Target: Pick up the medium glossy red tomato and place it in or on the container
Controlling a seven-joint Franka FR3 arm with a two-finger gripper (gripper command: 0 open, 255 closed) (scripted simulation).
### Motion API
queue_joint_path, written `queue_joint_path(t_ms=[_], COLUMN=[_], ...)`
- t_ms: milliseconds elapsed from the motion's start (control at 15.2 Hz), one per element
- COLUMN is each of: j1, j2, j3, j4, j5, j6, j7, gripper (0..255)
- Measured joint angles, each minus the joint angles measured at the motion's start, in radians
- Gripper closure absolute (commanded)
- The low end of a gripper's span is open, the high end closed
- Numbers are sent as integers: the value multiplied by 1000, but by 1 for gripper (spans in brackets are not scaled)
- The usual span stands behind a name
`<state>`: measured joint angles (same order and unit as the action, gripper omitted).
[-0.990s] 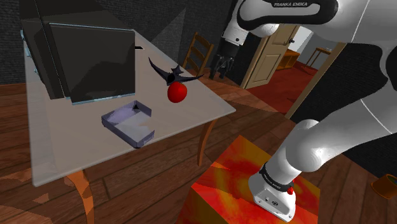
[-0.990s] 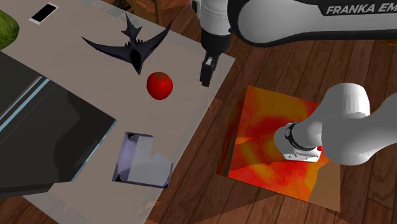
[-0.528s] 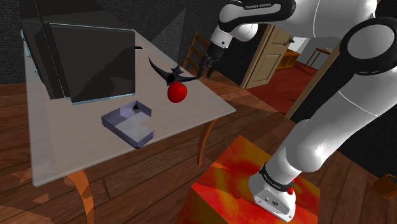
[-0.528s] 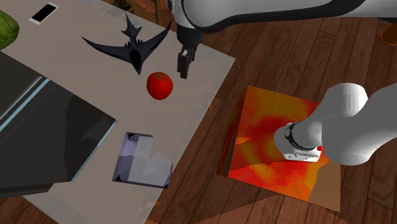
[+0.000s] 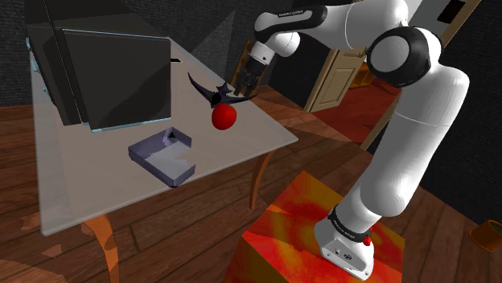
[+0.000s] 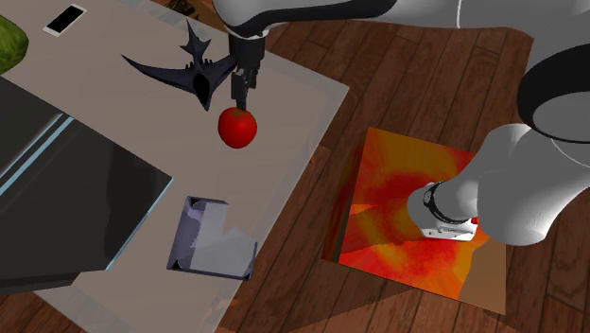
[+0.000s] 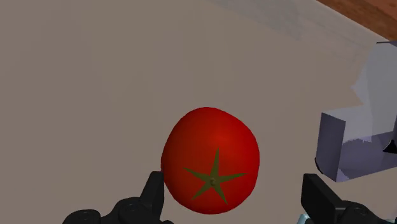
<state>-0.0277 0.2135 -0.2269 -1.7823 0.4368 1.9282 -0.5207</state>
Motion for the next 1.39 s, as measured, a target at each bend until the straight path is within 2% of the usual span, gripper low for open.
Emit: queue_joint_path(t_ms=[198,660,1056,1122,1386], j1=[-18,-6,-5,-5,-5], j2=[78,111,117,117,117], j3=[5,19,21,21,20], j4=[77,41,41,41,41], j5=[38,61,64,64,64], j6=[-11,58,65,65,65], j7=[-37,-54,-55,-55,-55], gripper=[0,0,0,255,255])
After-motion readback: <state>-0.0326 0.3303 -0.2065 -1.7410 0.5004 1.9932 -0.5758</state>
